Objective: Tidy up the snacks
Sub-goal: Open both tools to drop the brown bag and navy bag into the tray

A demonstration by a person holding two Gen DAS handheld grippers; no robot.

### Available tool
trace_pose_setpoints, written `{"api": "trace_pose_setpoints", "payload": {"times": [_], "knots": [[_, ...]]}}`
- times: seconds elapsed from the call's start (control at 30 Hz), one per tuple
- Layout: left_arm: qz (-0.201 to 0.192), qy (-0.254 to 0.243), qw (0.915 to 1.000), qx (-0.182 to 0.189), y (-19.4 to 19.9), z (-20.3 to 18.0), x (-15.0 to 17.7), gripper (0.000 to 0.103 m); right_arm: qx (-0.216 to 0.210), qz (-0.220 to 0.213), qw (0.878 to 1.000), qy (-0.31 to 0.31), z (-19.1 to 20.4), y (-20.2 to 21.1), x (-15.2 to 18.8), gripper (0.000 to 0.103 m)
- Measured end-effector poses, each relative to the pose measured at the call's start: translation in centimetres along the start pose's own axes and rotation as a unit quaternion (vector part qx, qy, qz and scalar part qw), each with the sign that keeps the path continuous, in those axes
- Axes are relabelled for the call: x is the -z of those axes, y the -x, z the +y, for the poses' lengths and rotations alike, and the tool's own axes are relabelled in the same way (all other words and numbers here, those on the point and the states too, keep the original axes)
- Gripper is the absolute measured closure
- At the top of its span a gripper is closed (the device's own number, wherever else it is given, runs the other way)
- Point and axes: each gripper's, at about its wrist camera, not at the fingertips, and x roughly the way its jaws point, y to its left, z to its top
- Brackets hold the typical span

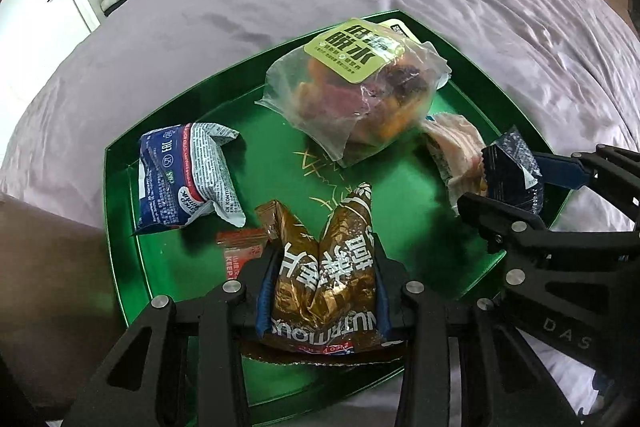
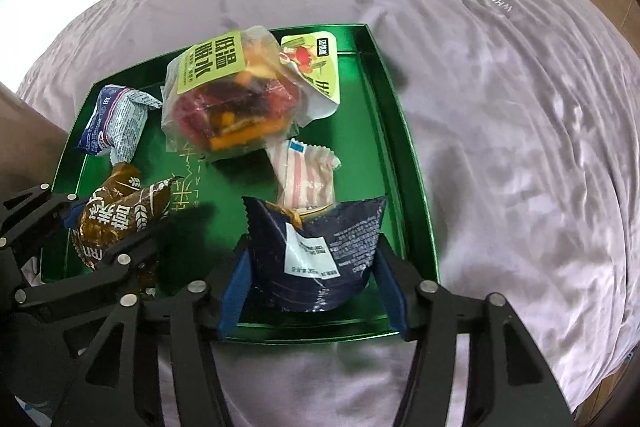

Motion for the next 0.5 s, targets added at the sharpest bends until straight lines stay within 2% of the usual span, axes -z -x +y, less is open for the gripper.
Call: {"api": "trace_pose_setpoints", "payload": {"times": [0.1,0.17,0.23,0.5], "knots": [[-0.002,0.003,1.0000,-0.007,0.2,0.0,0.1,0.065,-0.001,-0.002,1.000,-0.002,-0.1,0.2,-0.1,0.002],[-0.005,0.006,0.9999,-0.011,0.4,0.3,0.1,0.061,-0.003,-0.004,1.000,-0.005,-0.2,0.3,-0.1,0.000],[-0.010,0.011,0.9998,-0.015,0.6,0.5,0.0,0.057,-0.002,-0.006,1.000,-0.008,-0.3,0.6,-0.2,0.000],[-0.027,0.026,0.9991,-0.019,2.0,1.1,-0.2,0.053,0.001,-0.021,1.000,-0.006,0.0,2.3,-0.9,0.000]]}}
